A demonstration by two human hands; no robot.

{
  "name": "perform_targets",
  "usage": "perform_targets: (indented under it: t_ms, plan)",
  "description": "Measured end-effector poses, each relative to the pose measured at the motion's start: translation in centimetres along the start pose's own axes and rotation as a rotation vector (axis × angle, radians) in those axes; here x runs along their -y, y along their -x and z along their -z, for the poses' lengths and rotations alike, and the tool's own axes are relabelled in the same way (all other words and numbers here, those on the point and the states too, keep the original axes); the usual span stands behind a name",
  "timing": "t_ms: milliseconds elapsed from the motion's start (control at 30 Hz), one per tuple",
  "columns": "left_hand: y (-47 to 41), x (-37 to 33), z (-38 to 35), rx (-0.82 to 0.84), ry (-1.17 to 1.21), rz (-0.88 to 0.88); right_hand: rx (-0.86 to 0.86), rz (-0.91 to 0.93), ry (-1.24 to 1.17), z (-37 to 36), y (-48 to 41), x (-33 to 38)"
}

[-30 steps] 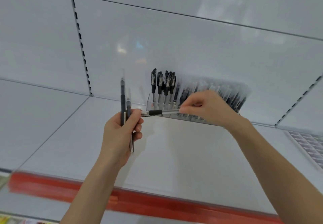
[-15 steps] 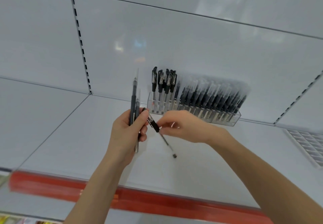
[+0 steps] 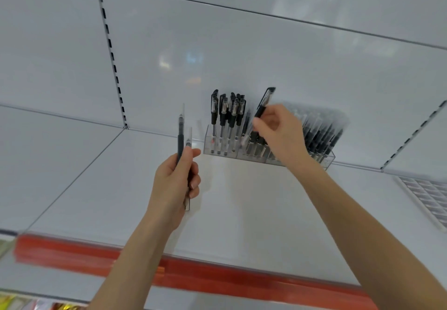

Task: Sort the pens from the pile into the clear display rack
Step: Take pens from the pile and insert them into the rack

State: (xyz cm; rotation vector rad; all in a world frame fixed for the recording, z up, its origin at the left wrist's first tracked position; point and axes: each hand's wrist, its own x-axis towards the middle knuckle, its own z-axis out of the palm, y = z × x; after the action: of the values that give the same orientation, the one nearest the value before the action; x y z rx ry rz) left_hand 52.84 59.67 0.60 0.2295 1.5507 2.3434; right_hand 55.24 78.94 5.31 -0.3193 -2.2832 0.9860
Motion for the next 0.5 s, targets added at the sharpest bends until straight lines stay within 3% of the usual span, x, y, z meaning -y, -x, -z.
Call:
perform_targets:
  t_ms: [67,367,500]
  plan:
    - [0.1,0.1,-0.1,0.005,0.021,0.026,-0.082,-0.021,0.005,-0.6,-1.1,-0.3]
    - [0.6,0.5,0.9,0.029,-0.048,-0.001,0.055,-0.04,0.231,-3.6,-2.1,-1.4]
    - [0.6,0.5,1.1,0.017,-0.003,0.01,0.043,-0.051,0.207,-3.6,-2.5,-1.2]
